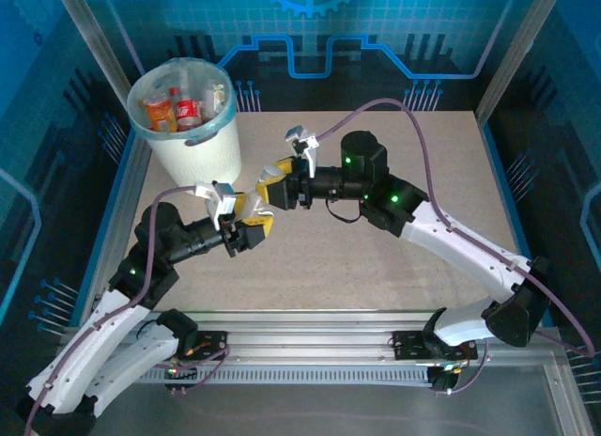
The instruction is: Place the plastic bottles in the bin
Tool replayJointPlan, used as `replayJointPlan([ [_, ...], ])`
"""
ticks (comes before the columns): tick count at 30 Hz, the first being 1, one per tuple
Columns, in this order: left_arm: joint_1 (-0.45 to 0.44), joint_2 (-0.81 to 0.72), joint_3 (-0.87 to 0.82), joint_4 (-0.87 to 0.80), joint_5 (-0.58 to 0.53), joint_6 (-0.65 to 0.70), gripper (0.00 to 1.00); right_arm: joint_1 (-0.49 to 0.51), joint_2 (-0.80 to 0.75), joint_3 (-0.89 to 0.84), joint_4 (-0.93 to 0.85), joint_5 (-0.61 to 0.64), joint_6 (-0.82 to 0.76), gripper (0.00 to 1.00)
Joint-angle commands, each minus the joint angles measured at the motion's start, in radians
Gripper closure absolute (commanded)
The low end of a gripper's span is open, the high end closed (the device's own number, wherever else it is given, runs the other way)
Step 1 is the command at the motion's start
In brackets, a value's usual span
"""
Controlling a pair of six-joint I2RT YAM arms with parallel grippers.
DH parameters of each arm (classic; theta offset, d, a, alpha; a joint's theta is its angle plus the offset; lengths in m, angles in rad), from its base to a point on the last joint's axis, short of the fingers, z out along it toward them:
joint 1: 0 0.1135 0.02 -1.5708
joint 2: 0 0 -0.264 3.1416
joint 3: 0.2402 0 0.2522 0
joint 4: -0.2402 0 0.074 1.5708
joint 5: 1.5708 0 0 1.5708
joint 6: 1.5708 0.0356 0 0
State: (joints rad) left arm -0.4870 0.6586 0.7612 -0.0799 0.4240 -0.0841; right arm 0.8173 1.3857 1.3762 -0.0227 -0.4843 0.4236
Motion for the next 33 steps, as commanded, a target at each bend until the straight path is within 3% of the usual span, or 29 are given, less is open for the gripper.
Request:
replayJointPlan([
  [1,0.001,-0.013,-0.007,0.015,0.001,0.032,0.44,0.013,0.02,0.047,0.018,-0.014,-0.034,0.6],
  [3,0.002,-0.013,0.006,-0.001,-0.028,0.028,0.32,0.016,0.028,0.061,-0.007,-0.01,-0.059,0.66],
  [5,0.002,-0.008,0.028,-0.029,-0.043,0.027,0.28,0.022,0.035,0.083,-0.051,0.004,-0.105,0.71],
  [15,0.001,0.084,0.107,-0.148,0.018,0.058,0.27,0.072,0.067,0.191,-0.296,0.145,-0.311,0.73],
  [23,0.001,0.076,0.092,-0.139,-0.022,0.067,0.17,0.081,0.052,0.202,-0.395,0.222,-0.377,0.74],
  [26,0.001,0.083,0.086,-0.135,-0.016,0.067,0.18,0.082,0.05,0.209,-0.415,0.194,-0.382,0.74],
  [33,0.002,0.105,0.096,-0.138,0.044,0.067,0.35,0.081,0.047,0.221,-0.436,0.16,-0.383,0.73],
])
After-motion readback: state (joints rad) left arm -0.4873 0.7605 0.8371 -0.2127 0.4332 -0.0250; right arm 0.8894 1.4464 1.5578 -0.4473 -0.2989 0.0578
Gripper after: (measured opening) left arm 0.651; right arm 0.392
